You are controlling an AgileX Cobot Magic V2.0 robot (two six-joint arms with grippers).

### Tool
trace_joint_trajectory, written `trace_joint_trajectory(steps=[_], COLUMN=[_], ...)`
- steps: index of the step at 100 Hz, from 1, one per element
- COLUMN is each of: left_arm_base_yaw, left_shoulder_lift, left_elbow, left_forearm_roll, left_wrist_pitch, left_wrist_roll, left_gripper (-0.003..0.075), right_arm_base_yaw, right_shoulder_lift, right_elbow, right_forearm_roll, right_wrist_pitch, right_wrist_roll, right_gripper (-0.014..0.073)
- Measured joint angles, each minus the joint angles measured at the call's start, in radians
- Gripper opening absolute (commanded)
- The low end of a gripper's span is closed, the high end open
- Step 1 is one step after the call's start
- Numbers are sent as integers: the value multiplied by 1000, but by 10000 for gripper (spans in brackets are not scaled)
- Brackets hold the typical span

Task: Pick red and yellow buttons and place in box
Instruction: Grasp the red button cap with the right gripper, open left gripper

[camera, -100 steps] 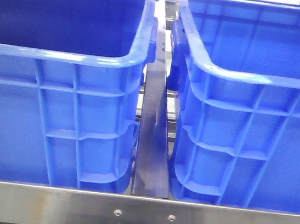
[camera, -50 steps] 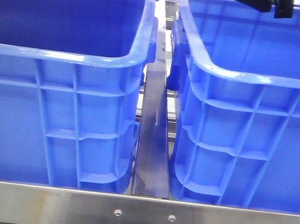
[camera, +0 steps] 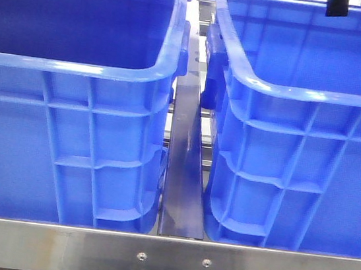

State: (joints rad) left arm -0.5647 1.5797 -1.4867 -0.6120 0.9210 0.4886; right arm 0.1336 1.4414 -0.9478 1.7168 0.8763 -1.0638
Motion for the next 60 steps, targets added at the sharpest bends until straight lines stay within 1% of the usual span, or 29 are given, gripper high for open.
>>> trace_joint_trajectory(steps=[4,16,28,34,40,47,49,60], left_arm_base_yaw=[0,0,0,0,0,0,0,0], left_shoulder_lift=[0,0,0,0,0,0,0,0], left_elbow=[0,-4,-5,-5,-5,-5,-5,-5], left_forearm_roll=[0,0,0,0,0,0,0,0], left_wrist_pitch=[6,34,55,65,67,71,73,80], left_wrist_roll=[0,0,0,0,0,0,0,0], left_gripper=[537,533,533,533,533,533,533,533], right_arm_base_yaw=[-2,-35,-141,-201,-266,-332,-349,-407], right_shoulder_lift=[0,0,0,0,0,0,0,0], right_elbow=[0,-3,-23,-27,-29,-29,-29,-31], right_forearm_roll=[0,0,0,0,-11,-46,-67,-158], right_wrist_pitch=[-6,-8,-11,-14,-26,-47,-60,-135], right_wrist_roll=[0,-2,-6,-31,-81,-173,-217,-364], right_gripper=[163,163,163,163,163,163,163,163])
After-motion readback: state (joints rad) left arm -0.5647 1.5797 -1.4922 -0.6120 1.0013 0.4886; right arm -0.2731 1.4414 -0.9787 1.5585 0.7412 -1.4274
